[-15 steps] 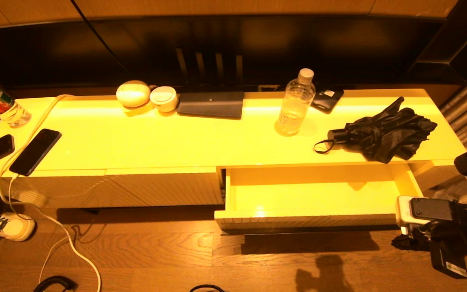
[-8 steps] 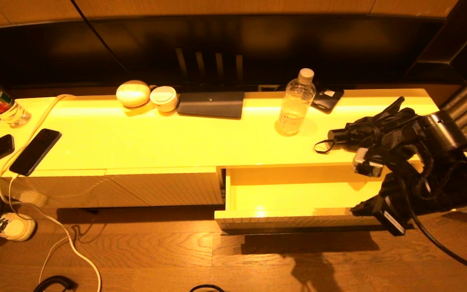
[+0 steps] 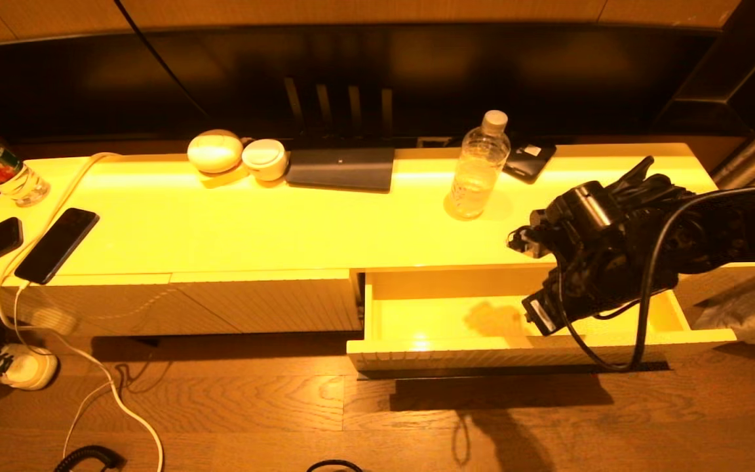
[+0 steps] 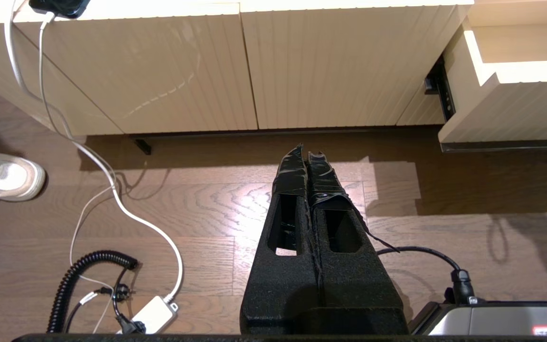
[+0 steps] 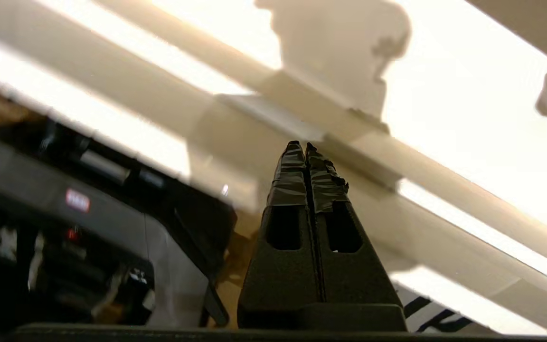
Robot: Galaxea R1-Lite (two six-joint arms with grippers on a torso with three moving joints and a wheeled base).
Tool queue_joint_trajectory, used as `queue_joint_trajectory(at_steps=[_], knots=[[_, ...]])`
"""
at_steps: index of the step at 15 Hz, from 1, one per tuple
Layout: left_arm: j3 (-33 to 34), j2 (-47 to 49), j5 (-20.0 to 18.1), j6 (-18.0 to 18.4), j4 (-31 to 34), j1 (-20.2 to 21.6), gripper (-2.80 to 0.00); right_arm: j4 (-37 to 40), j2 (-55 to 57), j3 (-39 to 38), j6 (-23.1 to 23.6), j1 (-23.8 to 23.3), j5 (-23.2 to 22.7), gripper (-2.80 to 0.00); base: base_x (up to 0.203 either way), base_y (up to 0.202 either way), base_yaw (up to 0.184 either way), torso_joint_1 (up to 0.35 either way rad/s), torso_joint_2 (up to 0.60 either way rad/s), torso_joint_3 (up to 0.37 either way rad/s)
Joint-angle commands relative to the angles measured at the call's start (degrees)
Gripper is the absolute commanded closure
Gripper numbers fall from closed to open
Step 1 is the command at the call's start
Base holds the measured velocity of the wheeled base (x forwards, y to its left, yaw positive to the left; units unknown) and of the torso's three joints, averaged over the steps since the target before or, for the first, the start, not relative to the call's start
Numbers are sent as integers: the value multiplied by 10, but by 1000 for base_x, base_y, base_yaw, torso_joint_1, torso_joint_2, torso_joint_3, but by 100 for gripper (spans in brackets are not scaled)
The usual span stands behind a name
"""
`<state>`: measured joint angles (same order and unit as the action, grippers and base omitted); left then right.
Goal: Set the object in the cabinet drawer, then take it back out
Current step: Open the drawer
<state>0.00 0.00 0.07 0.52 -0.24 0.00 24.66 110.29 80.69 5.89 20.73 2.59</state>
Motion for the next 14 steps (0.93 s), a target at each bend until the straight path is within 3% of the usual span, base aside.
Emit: queue_joint_trajectory(at_steps=[1, 8, 14], knots=[[2, 0, 0, 0, 0, 0, 0, 1, 60, 45, -42, 5, 20, 0, 0, 0, 0, 0, 0, 0], [1, 0, 0, 0, 0, 0, 0, 10, 97, 83, -74, 7, 25, 0, 0, 0, 0, 0, 0, 0], [1, 0, 0, 0, 0, 0, 0, 105, 95, 95, -85, 9, 43, 0, 0, 0, 0, 0, 0, 0]])
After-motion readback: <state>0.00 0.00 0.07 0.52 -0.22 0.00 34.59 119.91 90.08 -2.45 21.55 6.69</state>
